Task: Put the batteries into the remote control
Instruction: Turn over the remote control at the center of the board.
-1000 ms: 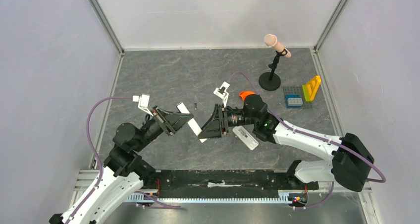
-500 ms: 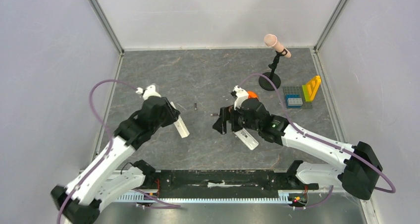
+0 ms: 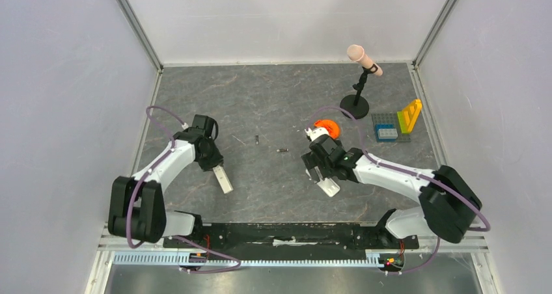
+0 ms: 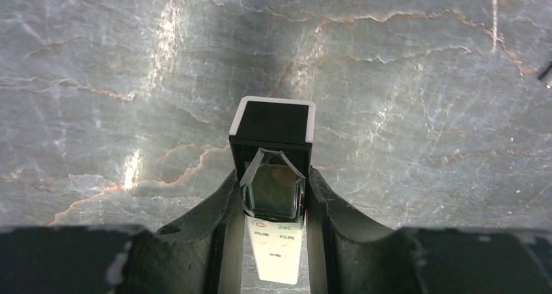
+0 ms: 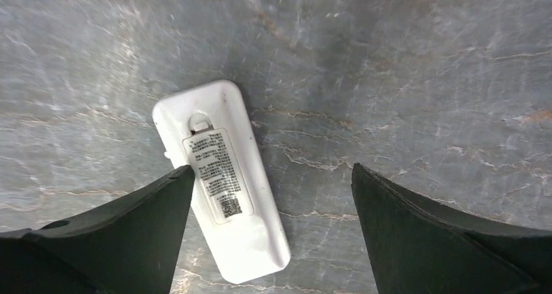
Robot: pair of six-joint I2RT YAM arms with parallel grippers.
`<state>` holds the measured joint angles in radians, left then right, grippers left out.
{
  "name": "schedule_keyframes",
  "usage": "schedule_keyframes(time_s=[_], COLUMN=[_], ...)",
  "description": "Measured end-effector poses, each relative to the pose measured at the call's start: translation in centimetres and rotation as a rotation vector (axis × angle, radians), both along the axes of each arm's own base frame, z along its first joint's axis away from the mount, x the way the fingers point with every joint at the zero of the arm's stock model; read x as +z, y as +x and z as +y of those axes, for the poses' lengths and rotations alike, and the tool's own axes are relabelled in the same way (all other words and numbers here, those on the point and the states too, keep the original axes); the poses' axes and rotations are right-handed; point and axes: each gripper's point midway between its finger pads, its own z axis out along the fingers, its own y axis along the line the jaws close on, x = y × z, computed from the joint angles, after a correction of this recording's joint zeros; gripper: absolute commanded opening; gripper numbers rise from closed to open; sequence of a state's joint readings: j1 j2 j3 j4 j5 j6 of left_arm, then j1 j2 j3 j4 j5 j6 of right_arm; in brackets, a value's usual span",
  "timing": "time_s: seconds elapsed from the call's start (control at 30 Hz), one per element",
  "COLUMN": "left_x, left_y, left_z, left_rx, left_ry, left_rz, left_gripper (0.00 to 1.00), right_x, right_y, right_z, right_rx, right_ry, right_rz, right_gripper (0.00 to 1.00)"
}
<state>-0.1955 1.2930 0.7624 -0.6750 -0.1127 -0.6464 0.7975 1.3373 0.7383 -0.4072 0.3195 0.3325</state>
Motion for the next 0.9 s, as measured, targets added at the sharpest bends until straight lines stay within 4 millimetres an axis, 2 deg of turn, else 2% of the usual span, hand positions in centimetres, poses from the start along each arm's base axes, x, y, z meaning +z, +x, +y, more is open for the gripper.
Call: schedule_keyframes(time_s=[0.1, 0.23, 0.33, 0.43, 0.53, 0.73, 0.9], left_x=[-1.1, -1.3, -1.1, -1.3, -1.8, -2.1, -2.0], left_y=[0.4, 2.0, 3.0, 3.5, 3.3, 3.2, 3.2], left_z=[0.1, 0.1, 0.3, 0.4, 0.7, 1.3, 1.8], left_rx=[0.000, -0.009, -0.024, -0.037, -0.041, -0.037, -0.027], left_ry=[-0.026, -0.038, -0.027, -0.014, 0.000, 0.035, 0.064], left_rz=[0.061, 0.082, 0.074, 0.079, 0.101, 0.110, 0.110], left_gripper=[0.04, 0.19, 0.25, 0.37, 0.43, 0.60, 0.64], right_x=[-1.7, -2.4, -3.5, -3.6, -3.7, -3.7, -3.7], right_y=[-0.2, 0.0, 0.0, 0.1, 0.1, 0.2, 0.0], right_z=[0.1, 1.1, 0.6, 0.6, 0.7, 0.6, 0.5], right_rx=[0.032, 0.067, 0.062, 0.062, 0.064, 0.063, 0.067], right_ry=[-0.025, -0.005, -0.023, -0.005, 0.009, 0.015, 0.025], right_rz=[0.057, 0.095, 0.128, 0.142, 0.153, 0.158, 0.155], right_gripper=[0.90, 0.86, 0.80, 0.79, 0.79, 0.87, 0.86])
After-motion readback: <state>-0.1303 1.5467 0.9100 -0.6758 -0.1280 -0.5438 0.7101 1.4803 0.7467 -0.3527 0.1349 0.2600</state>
